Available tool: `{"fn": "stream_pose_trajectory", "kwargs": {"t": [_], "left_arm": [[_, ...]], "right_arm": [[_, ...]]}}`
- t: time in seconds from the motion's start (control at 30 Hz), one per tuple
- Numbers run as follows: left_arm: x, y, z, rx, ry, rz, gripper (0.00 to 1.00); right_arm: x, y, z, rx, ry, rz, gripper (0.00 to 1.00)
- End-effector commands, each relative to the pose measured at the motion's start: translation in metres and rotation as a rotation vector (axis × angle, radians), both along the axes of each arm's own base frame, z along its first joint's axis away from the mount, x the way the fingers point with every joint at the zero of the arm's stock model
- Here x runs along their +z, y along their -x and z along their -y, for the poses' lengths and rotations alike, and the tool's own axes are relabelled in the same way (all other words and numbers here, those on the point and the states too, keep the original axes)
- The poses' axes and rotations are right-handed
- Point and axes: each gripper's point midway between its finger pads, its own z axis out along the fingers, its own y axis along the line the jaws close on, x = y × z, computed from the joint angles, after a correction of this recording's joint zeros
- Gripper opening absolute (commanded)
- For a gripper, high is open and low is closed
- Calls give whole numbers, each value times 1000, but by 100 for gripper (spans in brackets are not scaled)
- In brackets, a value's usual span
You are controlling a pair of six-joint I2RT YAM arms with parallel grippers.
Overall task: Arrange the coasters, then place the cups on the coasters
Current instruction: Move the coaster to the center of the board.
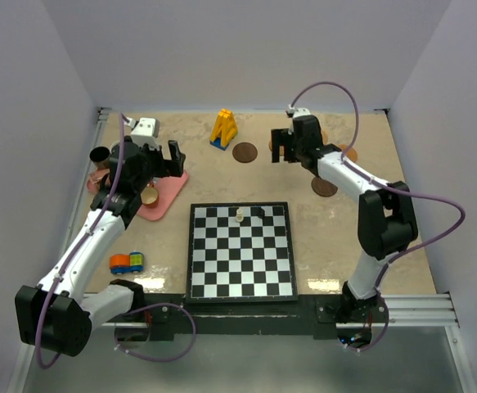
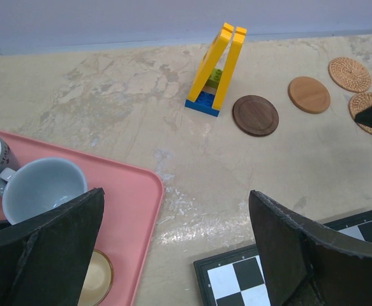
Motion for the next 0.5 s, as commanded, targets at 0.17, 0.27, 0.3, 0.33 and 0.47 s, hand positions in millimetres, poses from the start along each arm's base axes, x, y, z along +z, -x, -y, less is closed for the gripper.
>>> {"fn": "stream_pose_trajectory", "kwargs": {"t": [0.17, 0.27, 0.3, 0.33, 0.47], "left_arm": [[15, -4, 2, 8, 20, 54, 100], [16, -5, 2, 8, 20, 56, 100], [14, -5, 2, 8, 19, 50, 100], [14, -5, 2, 8, 19, 51, 100], [12, -6, 3, 6, 20, 45, 100]], "right_arm": [[28, -63, -85, 129, 3, 133, 96], [15, -77, -98, 141, 12, 128, 93], [9, -82, -99, 137, 16, 123, 91], [6, -87, -100, 132, 20, 123, 89], [-15, -100, -103, 130, 50, 106, 79]]}}
